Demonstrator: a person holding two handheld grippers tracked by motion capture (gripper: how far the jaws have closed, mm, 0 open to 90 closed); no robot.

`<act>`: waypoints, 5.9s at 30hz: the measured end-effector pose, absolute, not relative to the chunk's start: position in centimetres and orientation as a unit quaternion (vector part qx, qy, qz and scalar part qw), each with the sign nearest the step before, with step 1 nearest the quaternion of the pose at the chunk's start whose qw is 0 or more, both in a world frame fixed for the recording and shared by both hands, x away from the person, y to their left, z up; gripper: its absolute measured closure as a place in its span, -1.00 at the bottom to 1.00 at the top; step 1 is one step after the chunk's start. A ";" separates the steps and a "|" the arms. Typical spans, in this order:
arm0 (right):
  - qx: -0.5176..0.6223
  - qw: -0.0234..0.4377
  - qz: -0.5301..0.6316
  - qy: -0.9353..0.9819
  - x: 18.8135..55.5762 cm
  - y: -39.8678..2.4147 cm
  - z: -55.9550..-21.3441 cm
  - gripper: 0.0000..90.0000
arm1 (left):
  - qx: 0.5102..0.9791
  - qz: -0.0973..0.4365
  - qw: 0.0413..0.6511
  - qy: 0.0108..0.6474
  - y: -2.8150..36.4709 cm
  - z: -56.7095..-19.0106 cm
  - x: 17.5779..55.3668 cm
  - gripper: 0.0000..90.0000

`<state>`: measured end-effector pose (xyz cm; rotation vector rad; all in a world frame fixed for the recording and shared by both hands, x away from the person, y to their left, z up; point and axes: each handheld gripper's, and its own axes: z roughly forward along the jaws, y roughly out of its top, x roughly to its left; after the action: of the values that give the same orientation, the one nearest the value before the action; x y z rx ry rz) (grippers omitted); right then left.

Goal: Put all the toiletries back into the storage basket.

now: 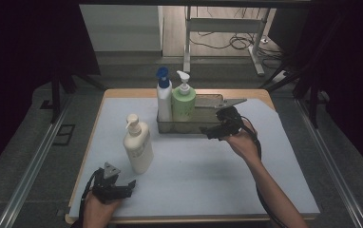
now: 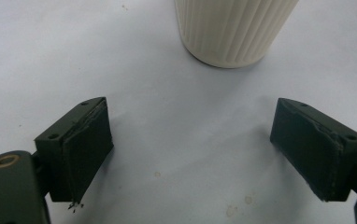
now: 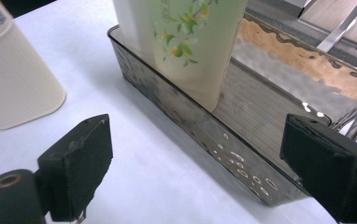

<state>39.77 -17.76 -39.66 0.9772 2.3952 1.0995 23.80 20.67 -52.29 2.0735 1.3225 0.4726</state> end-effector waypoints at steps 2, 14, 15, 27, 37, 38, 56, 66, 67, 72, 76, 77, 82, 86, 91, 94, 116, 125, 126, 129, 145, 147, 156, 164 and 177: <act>0.338 0.167 0.387 0.842 39.2 -18.0 -39.5 -0.87 | 0.786 0.179 0.313 0.501 20.7 -52.3 23.8 -0.73; 0.325 0.178 0.386 0.845 36.9 -19.7 -39.5 -1.00 | 0.786 0.179 0.313 0.501 20.7 -52.3 23.8 -0.73; 0.323 0.180 0.384 0.846 36.7 -19.8 -39.5 -1.00 | 0.786 0.180 0.313 0.501 20.7 -52.3 23.8 -0.73; 0.323 0.183 0.383 0.846 34.1 -21.9 -39.8 -1.00 | 0.786 0.180 0.314 0.502 20.7 -52.3 23.8 -0.73; 0.337 0.175 0.376 0.845 32.0 -23.9 -41.5 -1.00 | 0.787 0.180 0.313 0.500 20.7 -52.3 23.8 -0.73; 0.339 0.175 0.375 0.845 31.8 -24.1 -41.9 -1.00 | 0.787 0.180 0.313 0.500 20.7 -52.3 23.8 -0.73; 0.379 0.174 0.358 0.835 29.6 -27.2 -48.9 -1.00 | 0.785 0.180 0.314 0.502 20.7 -52.3 23.8 -0.73; 0.386 0.167 0.346 0.839 29.2 -27.7 -51.5 -1.00 | 0.786 0.179 0.314 0.502 20.7 -52.3 23.8 -0.73; 0.385 0.169 0.338 0.842 29.2 -27.7 -51.8 -1.00 | 0.786 0.179 0.314 0.502 20.7 -52.3 23.8 -0.72; 0.393 0.156 0.336 0.842 29.4 -27.9 -52.2 -1.00 | 0.786 0.179 0.316 0.500 20.8 -52.2 23.8 -0.69; 0.393 0.158 0.337 0.841 29.4 -27.9 -52.2 -1.00 | 0.783 0.180 0.318 0.503 21.4 -51.9 23.8 -0.42; 0.393 0.158 0.337 0.841 29.4 -27.9 -52.2 -1.00 | 0.780 0.176 0.323 0.507 21.7 -51.8 23.9 -0.37; 0.393 0.159 0.337 0.841 29.4 -27.9 -52.2 -1.00 | 0.774 0.173 0.331 0.512 22.3 -51.6 24.2 -0.15; 0.392 0.159 0.338 0.841 29.4 -27.9 -52.2 -1.00 | 0.768 0.159 0.342 0.518 22.8 -51.4 24.7 0.06; 0.392 0.159 0.337 0.841 29.4 -27.9 -52.2 -1.00 | 0.772 0.155 0.335 0.518 23.0 -51.4 25.7 0.28; 0.393 0.158 0.337 0.841 29.4 -27.9 -52.2 -1.00 | 0.774 0.157 0.334 0.515 23.0 -51.1 26.2 0.39; 0.397 0.154 0.336 0.840 29.5 -27.9 -52.2 -1.00 | 0.783 0.142 0.355 0.490 21.2 -50.8 29.9 0.98; 0.399 0.155 0.334 0.840 29.5 -27.8 -52.2 -1.00 | 0.788 0.123 0.364 0.481 20.3 -51.0 29.9 0.99; 0.399 0.156 0.334 0.840 29.5 -27.8 -52.2 -1.00 | 0.788 0.124 0.364 0.480 20.2 -51.0 29.9 0.99; 0.399 0.155 0.334 0.840 29.4 -27.8 -52.2 -1.00 | 0.792 0.121 0.361 0.477 19.7 -51.1 29.9 0.98; 0.400 0.156 0.334 0.839 29.5 -27.8 -52.2 -1.00 | 0.811 0.106 0.355 0.452 17.0 -51.2 29.5 0.98; 0.400 0.156 0.334 0.839 29.5 -27.8 -52.2 -1.00 | 0.811 0.105 0.357 0.452 16.7 -51.2 29.5 0.98; 0.401 0.154 0.335 0.838 29.5 -27.8 -52.2 -1.00 | 0.822 0.104 0.352 0.436 15.4 -51.4 29.5 0.97; 0.401 0.155 0.336 0.838 29.5 -27.8 -52.2 -1.00 | 0.824 0.097 0.357 0.428 14.2 -51.5 29.7 0.93; 0.413 0.161 0.334 0.832 29.4 -28.2 -51.7 -0.70 | 0.824 0.112 0.358 0.424 15.8 -50.7 27.6 0.57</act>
<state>29.45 -28.23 -51.67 1.1802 2.3753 0.9541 27.60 15.75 -50.73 2.1266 1.0941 0.2885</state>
